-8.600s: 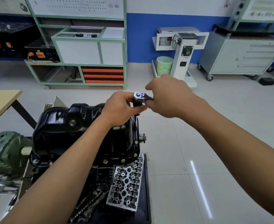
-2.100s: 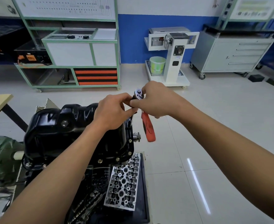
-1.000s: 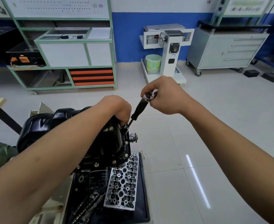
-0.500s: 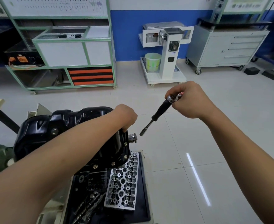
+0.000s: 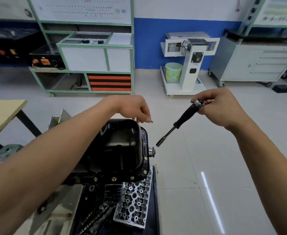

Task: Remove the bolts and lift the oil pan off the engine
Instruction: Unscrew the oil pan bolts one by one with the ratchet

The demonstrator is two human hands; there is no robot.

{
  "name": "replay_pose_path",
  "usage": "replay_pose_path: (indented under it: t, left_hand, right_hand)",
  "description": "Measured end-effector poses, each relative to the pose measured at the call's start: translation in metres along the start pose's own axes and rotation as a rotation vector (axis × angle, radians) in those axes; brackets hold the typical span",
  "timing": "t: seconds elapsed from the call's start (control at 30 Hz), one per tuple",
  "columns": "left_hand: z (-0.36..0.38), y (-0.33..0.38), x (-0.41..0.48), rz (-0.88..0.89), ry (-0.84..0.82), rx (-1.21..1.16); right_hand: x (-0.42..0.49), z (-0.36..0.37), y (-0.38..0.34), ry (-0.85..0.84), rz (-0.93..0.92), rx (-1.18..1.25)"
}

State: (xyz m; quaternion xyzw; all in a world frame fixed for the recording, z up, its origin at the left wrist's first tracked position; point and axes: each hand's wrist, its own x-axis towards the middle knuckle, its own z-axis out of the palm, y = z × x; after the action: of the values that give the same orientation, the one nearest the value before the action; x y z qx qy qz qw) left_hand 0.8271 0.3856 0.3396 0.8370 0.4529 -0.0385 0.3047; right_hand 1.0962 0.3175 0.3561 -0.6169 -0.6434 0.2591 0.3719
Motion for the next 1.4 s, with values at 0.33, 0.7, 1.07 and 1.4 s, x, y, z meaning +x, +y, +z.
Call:
replay_pose_path:
  t: [0.33,0.7,1.07,1.4]
  left_hand:
    - [-0.018,-0.132,-0.162,-0.025,0.470,-0.569]
    - [0.022,-0.377,-0.377,-0.396,0.882,-0.787]
    - [0.149,-0.576,-0.550,-1.014,1.224,-0.950]
    - [0.271,-0.668,-0.573,-1.384,1.241,-0.608]
  right_hand:
    - [0.049,0.047,-0.136,0.029,-0.120,0.164]
    - [0.036,0.396,-0.314,-0.424,0.152,0.568]
    - [-0.052,0.712,-0.362,-0.683,0.615,0.587]
    - [-0.104,0.849,-0.358,-0.768,0.888,0.625]
